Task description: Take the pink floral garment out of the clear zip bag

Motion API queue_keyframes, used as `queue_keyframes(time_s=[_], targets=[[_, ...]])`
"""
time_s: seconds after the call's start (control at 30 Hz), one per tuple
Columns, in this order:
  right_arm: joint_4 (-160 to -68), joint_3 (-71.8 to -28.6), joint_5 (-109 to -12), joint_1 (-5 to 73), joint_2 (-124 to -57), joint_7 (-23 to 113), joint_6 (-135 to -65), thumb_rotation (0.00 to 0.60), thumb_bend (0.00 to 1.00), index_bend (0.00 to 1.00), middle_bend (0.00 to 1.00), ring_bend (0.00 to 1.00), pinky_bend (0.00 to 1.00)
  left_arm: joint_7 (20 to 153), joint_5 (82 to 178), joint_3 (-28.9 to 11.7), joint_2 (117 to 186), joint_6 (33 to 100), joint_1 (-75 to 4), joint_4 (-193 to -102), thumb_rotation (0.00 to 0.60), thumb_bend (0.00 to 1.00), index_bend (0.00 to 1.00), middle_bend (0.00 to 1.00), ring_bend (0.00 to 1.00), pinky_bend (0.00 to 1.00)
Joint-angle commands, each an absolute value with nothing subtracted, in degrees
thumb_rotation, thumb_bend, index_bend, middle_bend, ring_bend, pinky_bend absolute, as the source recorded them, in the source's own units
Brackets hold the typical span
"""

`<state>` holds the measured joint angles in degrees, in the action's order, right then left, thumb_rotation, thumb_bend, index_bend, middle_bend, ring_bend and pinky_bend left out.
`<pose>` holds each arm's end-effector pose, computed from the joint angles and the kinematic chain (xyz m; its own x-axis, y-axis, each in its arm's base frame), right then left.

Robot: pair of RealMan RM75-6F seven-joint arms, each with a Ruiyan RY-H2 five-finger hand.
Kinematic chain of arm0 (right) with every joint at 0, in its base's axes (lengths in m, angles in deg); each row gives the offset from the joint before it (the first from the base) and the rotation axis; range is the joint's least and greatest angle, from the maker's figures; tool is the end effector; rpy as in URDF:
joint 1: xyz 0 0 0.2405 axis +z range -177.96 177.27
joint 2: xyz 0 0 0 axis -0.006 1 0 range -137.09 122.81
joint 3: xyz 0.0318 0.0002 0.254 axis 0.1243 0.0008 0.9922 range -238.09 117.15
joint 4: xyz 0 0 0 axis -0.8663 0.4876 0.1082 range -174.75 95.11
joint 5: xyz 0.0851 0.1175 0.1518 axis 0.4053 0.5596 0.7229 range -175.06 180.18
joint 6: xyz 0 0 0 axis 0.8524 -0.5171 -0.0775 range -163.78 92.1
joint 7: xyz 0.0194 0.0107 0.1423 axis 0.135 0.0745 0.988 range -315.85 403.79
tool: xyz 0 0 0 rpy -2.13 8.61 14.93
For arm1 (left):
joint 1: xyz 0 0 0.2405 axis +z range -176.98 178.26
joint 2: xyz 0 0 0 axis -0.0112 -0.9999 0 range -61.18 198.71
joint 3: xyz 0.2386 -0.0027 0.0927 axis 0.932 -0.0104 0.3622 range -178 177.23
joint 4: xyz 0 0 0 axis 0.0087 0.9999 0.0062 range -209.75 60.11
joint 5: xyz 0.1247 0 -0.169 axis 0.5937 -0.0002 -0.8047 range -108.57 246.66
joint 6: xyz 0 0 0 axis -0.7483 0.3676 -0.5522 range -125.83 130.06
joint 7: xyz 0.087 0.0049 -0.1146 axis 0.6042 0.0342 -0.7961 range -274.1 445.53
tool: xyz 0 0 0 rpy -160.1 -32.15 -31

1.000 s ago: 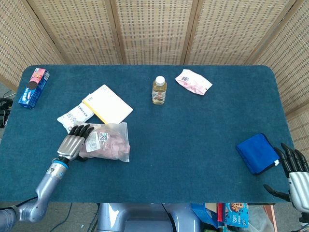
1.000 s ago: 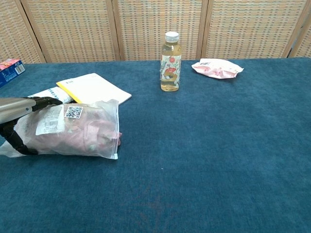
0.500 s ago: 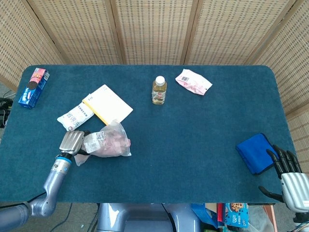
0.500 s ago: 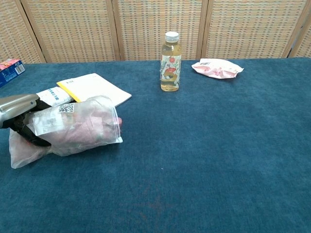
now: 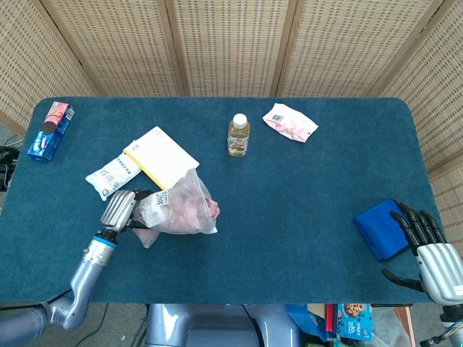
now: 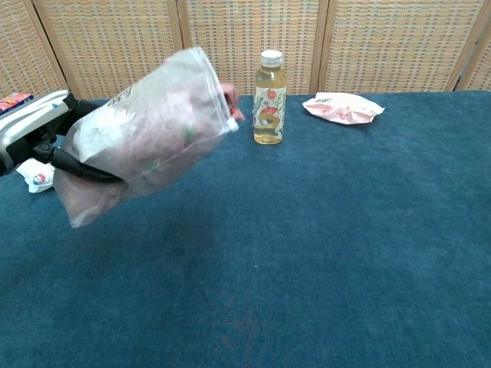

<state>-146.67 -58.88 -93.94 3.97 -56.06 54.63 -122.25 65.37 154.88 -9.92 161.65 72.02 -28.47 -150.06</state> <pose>-0.2534 -0.1680 0.2053 0.2461 -0.0390 0.9685 -0.9542 -0.1850 0.2351 -0.1948 0.3078 0.0015 -0.0939 0.2072 0.9738 0.9328 -0.3235 0.1587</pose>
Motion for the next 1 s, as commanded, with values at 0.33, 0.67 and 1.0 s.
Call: queue_keyframes(time_s=[0.33,0.67,1.0], targets=[[-155.87,-52.12,-90.63,19.06,-48.38,77.52,-108.43,0.6,0.09,0.3,0.0,0.0,0.0,64.35,159.22,-13.19,173.34,77.49,-34.7,-145.84,0.6,0.09,0.64,0.66,0.59,0.54],[-161.96,-47.57,-79.52,26.18,-47.84,73.9,-99.19,0.6,0.13,0.31,0.0,0.0,0.0,70.11,157.47,-15.46,177.35,76.13,-38.58,-146.04,0.6,0.09,0.65,0.66,0.59,0.54],[-164.44,-45.04,-71.64,32.51,-49.79,64.76,-92.31,0.6,0.19,0.31,0.0,0.0,0.0,68.63,156.36,-16.35,180.17,76.46,-40.31,-143.41,0.6,0.09,0.65,0.66,0.6,0.54]])
